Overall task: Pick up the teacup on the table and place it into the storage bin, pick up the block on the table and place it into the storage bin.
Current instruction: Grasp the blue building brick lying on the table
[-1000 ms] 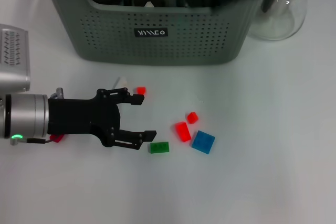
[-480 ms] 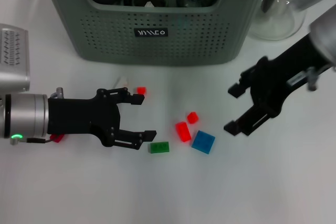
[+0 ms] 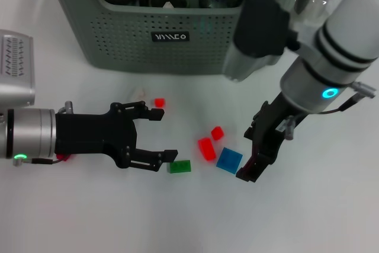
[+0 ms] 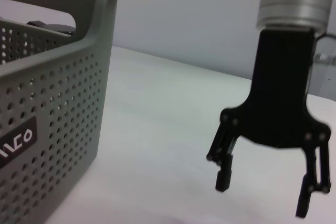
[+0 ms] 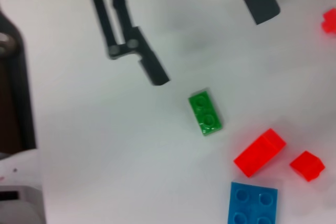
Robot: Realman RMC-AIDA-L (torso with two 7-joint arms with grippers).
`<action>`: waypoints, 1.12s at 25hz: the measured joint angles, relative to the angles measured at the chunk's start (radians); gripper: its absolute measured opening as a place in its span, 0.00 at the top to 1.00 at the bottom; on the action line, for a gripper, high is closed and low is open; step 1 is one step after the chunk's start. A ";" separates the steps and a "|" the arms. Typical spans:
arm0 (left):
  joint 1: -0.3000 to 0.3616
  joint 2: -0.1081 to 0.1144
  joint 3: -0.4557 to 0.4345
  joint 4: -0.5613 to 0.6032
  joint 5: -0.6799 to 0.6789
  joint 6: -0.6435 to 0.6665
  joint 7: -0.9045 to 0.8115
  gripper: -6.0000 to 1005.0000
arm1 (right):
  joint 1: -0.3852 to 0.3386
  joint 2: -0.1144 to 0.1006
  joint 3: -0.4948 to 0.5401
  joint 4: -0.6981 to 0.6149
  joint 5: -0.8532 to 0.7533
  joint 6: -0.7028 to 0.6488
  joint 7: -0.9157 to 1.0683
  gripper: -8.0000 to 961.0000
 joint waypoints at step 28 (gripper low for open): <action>0.003 0.000 0.000 -0.003 0.000 -0.011 0.002 0.08 | 0.029 0.008 -0.244 0.080 0.017 0.245 0.103 0.14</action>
